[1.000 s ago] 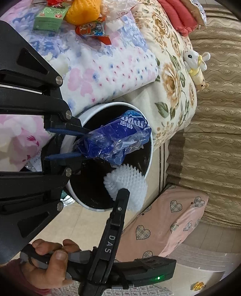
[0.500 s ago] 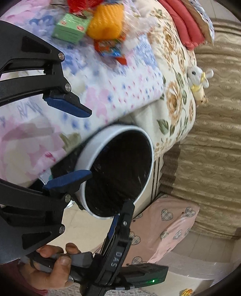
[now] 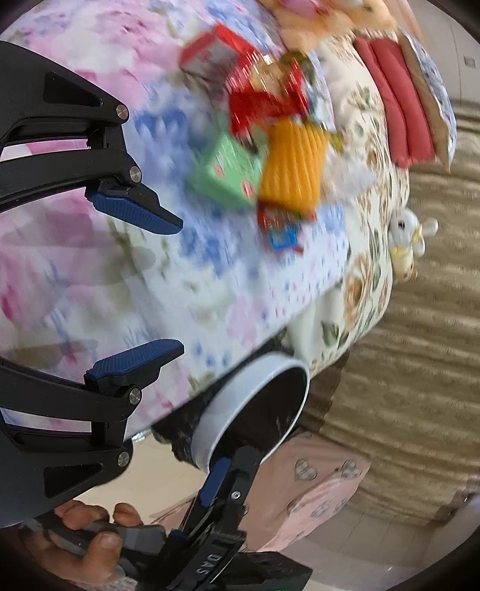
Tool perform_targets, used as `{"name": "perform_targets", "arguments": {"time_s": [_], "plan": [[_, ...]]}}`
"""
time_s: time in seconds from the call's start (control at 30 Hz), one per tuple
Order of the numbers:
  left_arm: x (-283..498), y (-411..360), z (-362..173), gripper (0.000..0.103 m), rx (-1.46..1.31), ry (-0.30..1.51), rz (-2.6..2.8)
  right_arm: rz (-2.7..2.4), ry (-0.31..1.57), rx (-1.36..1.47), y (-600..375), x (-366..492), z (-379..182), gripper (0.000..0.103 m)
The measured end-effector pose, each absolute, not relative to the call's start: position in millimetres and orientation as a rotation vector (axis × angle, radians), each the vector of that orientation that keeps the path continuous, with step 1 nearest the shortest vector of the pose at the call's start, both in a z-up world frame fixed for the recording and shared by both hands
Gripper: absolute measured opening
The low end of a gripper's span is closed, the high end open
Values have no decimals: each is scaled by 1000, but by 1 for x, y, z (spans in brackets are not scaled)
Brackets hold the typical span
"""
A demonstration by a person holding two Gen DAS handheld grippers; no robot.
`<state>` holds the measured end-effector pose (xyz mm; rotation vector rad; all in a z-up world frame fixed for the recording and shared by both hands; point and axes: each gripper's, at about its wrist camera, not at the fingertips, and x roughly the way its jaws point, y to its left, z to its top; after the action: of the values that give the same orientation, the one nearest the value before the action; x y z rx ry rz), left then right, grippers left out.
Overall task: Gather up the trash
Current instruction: 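Move both tools back over the trash on the bed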
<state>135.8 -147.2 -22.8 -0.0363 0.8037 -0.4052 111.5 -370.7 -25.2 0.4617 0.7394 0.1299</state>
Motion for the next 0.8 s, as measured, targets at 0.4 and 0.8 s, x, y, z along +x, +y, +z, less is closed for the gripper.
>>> {"name": "perform_targets", "arguments": {"time_s": [0.4,0.8], "plan": [[123,-66,-35,60,-129,817,-252,267,785,400,-303,115,-38,88],[129,-14,-40,60,-187,825,-148,376,824,306,-253,128,-47,88]]}}
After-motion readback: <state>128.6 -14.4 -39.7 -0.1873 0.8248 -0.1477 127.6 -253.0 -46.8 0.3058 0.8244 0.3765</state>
